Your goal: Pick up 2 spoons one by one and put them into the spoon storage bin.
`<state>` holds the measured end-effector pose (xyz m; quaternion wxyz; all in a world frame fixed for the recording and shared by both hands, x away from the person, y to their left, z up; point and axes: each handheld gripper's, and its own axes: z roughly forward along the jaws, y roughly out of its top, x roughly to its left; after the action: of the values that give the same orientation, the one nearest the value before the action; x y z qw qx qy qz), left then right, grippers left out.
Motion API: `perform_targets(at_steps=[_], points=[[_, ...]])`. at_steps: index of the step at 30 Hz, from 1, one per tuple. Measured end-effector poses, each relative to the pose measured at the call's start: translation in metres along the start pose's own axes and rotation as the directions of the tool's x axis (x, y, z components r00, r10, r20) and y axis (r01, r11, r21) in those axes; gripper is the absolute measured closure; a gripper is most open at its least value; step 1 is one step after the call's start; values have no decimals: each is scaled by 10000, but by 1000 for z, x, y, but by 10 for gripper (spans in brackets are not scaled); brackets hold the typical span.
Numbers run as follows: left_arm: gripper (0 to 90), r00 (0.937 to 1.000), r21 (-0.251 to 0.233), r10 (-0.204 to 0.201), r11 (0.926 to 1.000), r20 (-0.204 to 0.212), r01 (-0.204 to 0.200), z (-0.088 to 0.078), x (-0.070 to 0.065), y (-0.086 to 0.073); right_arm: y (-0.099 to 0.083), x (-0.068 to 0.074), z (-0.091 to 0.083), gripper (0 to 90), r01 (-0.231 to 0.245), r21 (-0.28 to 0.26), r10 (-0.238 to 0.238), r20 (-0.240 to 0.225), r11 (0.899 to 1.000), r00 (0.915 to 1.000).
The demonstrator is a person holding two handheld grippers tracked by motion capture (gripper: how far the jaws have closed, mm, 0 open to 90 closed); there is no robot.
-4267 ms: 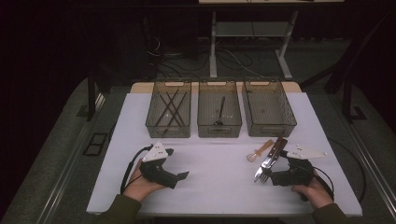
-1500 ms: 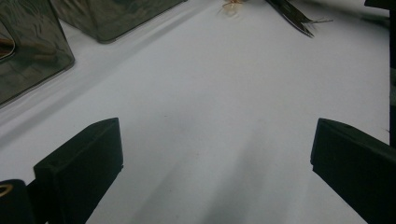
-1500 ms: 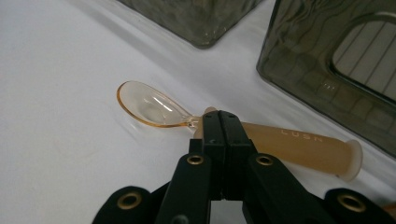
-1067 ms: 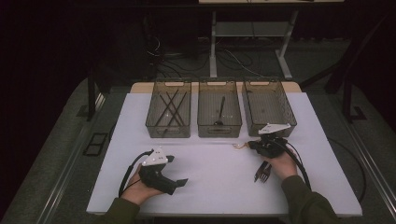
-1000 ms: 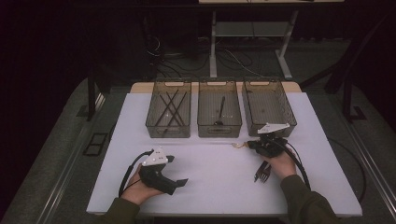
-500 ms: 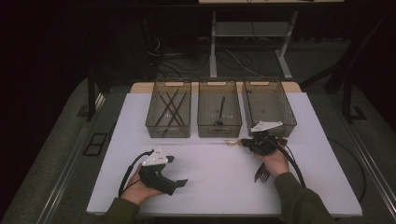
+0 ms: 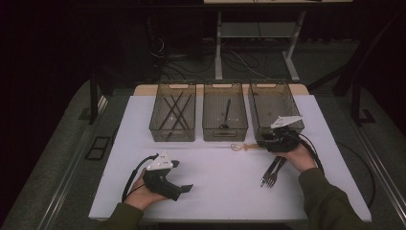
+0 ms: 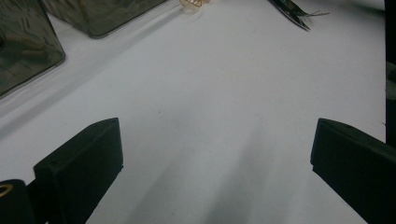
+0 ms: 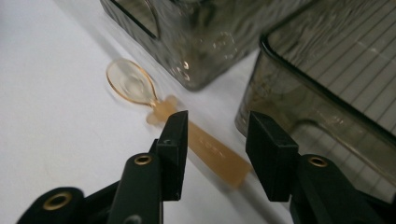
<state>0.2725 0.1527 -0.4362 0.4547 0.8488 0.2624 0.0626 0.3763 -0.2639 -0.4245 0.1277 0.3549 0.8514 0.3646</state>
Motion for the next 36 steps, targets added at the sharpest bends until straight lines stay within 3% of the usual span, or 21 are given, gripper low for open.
perform_targets(at_steps=[11, 21, 27, 36], points=[[12, 10000, 2, 25, 10000, 58, -25, 0, 0, 0, -7, -8, 10, 513, 216, 522, -199, -329, 9984, 9993], [12, 9999, 10, 34, 10000, 114, -34, 1, -1, 0, -11, -6, 18, 499, 595, 931, -571, -279, 9939, 9980], [12, 9999, 3, 29, 10000, 153, -29, 1, -1, 0, -13, -5, 19, 552, 699, 980, -669, -336, 9927, 9972], [12, 9998, 27, 31, 10000, 185, -31, 1, -1, 1, -16, -2, 13, 658, 1240, 1069, -1170, -696, 9865, 9907]])
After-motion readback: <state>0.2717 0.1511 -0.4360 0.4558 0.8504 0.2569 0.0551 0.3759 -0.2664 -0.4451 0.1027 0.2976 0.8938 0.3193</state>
